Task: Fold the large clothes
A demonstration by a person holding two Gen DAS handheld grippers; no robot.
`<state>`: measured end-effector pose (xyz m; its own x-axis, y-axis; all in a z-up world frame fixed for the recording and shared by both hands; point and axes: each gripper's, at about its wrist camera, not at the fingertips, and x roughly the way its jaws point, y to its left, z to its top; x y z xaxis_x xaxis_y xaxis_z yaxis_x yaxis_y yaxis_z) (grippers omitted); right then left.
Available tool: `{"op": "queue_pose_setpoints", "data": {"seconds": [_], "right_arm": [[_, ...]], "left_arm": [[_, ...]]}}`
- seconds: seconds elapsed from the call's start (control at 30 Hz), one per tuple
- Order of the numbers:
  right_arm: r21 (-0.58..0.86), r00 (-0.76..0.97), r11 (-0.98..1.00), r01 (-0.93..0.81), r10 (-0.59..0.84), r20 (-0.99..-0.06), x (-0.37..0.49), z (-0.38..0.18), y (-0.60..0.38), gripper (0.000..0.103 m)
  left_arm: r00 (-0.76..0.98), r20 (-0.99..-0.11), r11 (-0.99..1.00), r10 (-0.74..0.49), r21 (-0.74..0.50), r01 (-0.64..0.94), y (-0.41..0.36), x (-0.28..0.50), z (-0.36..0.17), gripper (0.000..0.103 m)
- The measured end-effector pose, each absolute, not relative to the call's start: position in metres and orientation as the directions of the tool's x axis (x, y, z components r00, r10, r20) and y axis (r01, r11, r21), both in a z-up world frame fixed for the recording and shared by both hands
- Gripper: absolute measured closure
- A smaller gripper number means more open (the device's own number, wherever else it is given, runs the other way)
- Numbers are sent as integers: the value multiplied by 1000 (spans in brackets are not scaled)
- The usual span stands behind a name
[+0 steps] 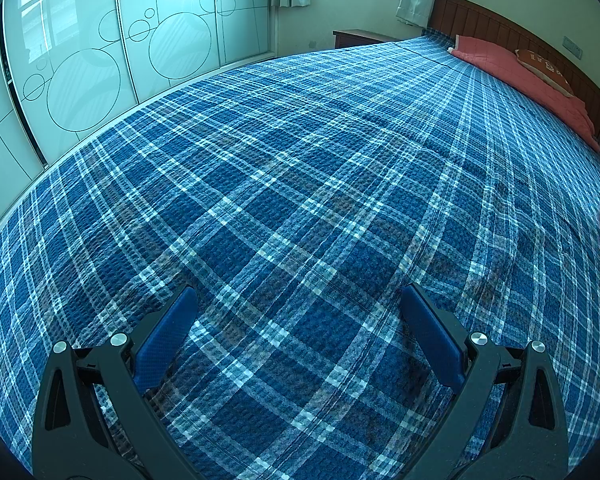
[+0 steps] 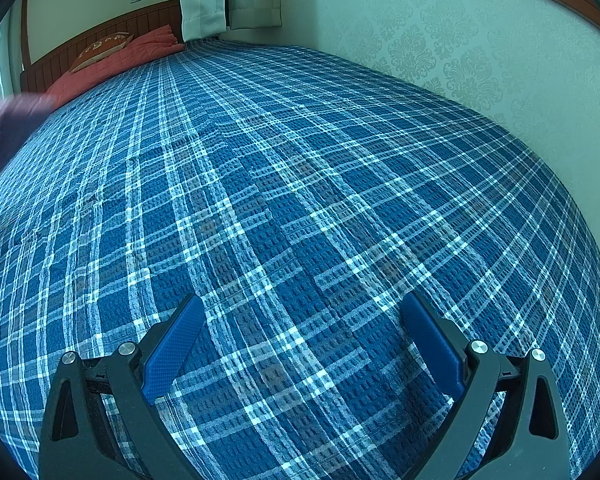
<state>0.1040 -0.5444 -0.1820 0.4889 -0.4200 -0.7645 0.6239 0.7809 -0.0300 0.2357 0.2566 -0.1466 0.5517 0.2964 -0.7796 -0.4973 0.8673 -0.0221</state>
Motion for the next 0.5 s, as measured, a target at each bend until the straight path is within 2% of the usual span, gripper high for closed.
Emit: {"op": "queue_pose_setpoints", "data": {"seconds": [0.5], "right_arm": [[-33, 487, 780, 625, -422, -765, 104, -182, -544, 5]], "left_arm": [[551, -780, 867, 297, -20, -497, 256, 233, -148, 2]]}}
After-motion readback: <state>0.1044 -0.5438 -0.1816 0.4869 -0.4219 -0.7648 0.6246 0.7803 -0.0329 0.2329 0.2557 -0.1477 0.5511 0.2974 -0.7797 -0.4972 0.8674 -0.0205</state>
